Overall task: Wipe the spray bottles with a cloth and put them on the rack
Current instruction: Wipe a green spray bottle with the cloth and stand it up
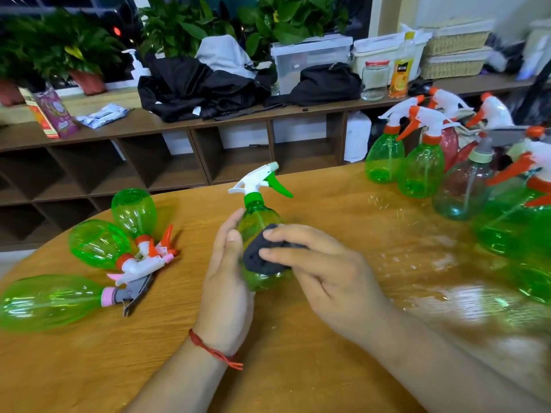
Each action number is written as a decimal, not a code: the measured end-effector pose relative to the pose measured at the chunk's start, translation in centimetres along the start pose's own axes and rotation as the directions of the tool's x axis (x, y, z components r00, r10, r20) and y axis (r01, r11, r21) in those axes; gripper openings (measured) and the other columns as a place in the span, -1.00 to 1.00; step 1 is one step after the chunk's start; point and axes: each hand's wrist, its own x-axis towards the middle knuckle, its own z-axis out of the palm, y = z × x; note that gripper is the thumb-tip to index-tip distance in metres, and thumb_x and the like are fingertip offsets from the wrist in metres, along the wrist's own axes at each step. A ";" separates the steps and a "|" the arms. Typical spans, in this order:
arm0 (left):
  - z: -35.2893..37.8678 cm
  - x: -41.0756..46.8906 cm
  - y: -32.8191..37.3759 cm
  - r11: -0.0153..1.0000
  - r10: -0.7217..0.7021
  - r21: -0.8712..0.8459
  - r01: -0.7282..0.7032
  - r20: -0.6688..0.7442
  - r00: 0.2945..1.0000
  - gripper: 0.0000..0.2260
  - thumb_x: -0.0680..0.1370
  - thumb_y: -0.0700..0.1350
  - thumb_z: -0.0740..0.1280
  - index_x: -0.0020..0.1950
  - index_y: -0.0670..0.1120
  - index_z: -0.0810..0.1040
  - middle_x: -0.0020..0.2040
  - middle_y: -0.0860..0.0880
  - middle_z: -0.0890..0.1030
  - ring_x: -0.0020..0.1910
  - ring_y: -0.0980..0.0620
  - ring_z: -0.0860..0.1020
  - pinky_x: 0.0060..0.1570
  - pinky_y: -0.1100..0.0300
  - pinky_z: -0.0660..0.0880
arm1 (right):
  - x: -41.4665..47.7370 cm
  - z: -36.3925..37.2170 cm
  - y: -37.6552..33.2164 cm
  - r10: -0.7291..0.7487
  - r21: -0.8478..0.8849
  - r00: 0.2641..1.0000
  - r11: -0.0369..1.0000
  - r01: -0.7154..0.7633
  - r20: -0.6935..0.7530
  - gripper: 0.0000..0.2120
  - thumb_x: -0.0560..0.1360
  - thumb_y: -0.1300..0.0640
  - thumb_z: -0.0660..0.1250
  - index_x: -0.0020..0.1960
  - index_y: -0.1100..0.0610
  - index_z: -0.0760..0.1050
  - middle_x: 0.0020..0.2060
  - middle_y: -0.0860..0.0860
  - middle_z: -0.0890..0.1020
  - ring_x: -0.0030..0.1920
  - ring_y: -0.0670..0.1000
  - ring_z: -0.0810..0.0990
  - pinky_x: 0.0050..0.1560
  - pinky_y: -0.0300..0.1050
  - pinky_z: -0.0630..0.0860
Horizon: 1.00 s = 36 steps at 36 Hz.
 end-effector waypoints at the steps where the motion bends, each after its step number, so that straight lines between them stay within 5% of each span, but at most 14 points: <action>1: -0.1 0.0 -0.2 0.998 0.029 0.054 -0.030 0.012 0.999 -0.66 0.75 0.07 0.18 0.49 0.11 0.54 0.36 -0.12 0.65 0.39 -0.17 0.60 0.45 -0.25 0.45 | 0.2 0.0 0.1 0.053 0.039 0.998 0.998 -0.052 -0.036 -0.63 0.61 0.50 0.31 0.27 0.18 0.70 0.36 0.02 0.62 0.41 0.03 0.57 0.40 -0.03 0.51; 6: -0.3 -0.1 -1.2 0.979 0.060 0.180 -0.092 0.175 0.983 -0.62 0.70 0.24 0.17 0.49 0.26 0.52 0.51 0.03 0.54 0.54 -0.13 0.46 0.52 -0.37 0.31 | 1.8 -0.8 1.3 0.314 0.167 0.939 0.942 -0.290 -0.138 -0.63 0.69 0.40 0.25 0.37 0.11 0.64 0.40 -0.12 0.60 0.45 -0.11 0.52 0.50 -0.12 0.42; 11: -0.1 0.0 -1.1 0.982 0.033 0.179 -0.064 0.171 0.985 -0.58 0.69 0.31 0.16 0.51 0.27 0.50 0.54 0.05 0.51 0.57 -0.14 0.42 0.53 -0.36 0.29 | 1.8 -1.0 1.4 0.382 0.242 0.913 0.908 -0.343 -0.139 -0.67 0.71 0.32 0.24 0.37 0.09 0.63 0.38 -0.17 0.61 0.47 -0.10 0.50 0.51 -0.11 0.41; 15: 0.4 -0.2 -1.3 0.923 0.059 0.368 -0.109 0.143 0.988 -0.58 0.70 0.38 0.03 0.50 0.35 0.44 0.44 0.31 0.52 0.49 0.27 0.43 0.52 0.01 0.38 | 1.6 -0.7 1.4 0.380 0.253 0.910 0.908 -0.334 -0.165 -0.63 0.69 0.39 0.24 0.35 0.07 0.64 0.36 -0.18 0.62 0.45 -0.11 0.52 0.47 -0.21 0.42; 19: 1.0 -0.5 -1.4 0.895 0.091 0.430 -0.118 0.084 0.992 -0.66 0.71 0.21 0.07 0.40 0.25 0.51 0.26 0.44 0.57 0.31 0.45 0.48 0.21 0.52 0.39 | 1.4 -0.4 1.8 0.376 0.209 0.906 0.918 -0.337 -0.194 -0.61 0.68 0.42 0.23 0.34 0.10 0.65 0.36 -0.16 0.62 0.44 -0.10 0.53 0.43 -0.27 0.42; 25: 1.2 -0.6 -1.2 0.902 0.118 0.414 -0.125 0.042 0.992 -0.71 0.77 0.02 0.14 0.40 0.22 0.56 0.31 0.40 0.59 0.36 0.41 0.48 0.24 0.52 0.36 | 1.2 -0.2 2.1 0.346 0.126 0.911 0.937 -0.325 -0.224 -0.62 0.67 0.42 0.26 0.34 0.11 0.66 0.35 -0.14 0.63 0.42 -0.09 0.56 0.43 -0.23 0.45; 28: 1.4 -0.8 -1.1 0.952 0.016 0.306 -0.031 0.049 0.999 -0.68 0.70 0.17 0.16 0.40 0.27 0.55 0.32 0.40 0.59 0.37 0.42 0.47 0.32 0.35 0.39 | 1.4 0.2 2.1 0.348 0.119 0.910 0.937 -0.329 -0.224 -0.62 0.67 0.41 0.27 0.34 0.11 0.66 0.35 -0.13 0.63 0.42 -0.07 0.56 0.45 -0.16 0.46; 31: 1.6 -1.2 -0.8 0.935 0.045 0.348 -0.062 0.056 0.997 -0.60 0.65 0.20 0.14 0.48 0.28 0.46 0.32 0.53 0.51 0.36 0.54 0.40 0.21 0.61 0.31 | 1.6 0.2 1.9 0.345 0.134 0.916 0.937 -0.323 -0.203 -0.62 0.68 0.41 0.26 0.36 0.10 0.65 0.35 -0.12 0.63 0.43 -0.07 0.55 0.45 -0.16 0.47; 36: 1.9 -1.5 -0.7 0.947 0.073 0.312 -0.074 0.014 0.997 -0.69 0.69 0.15 0.15 0.41 0.29 0.48 0.29 0.53 0.54 0.34 0.52 0.44 0.17 0.64 0.32 | 1.6 0.5 1.4 0.305 0.148 0.940 0.948 -0.283 -0.154 -0.62 0.67 0.42 0.27 0.33 0.09 0.67 0.32 -0.14 0.63 0.41 -0.04 0.57 0.43 -0.08 0.50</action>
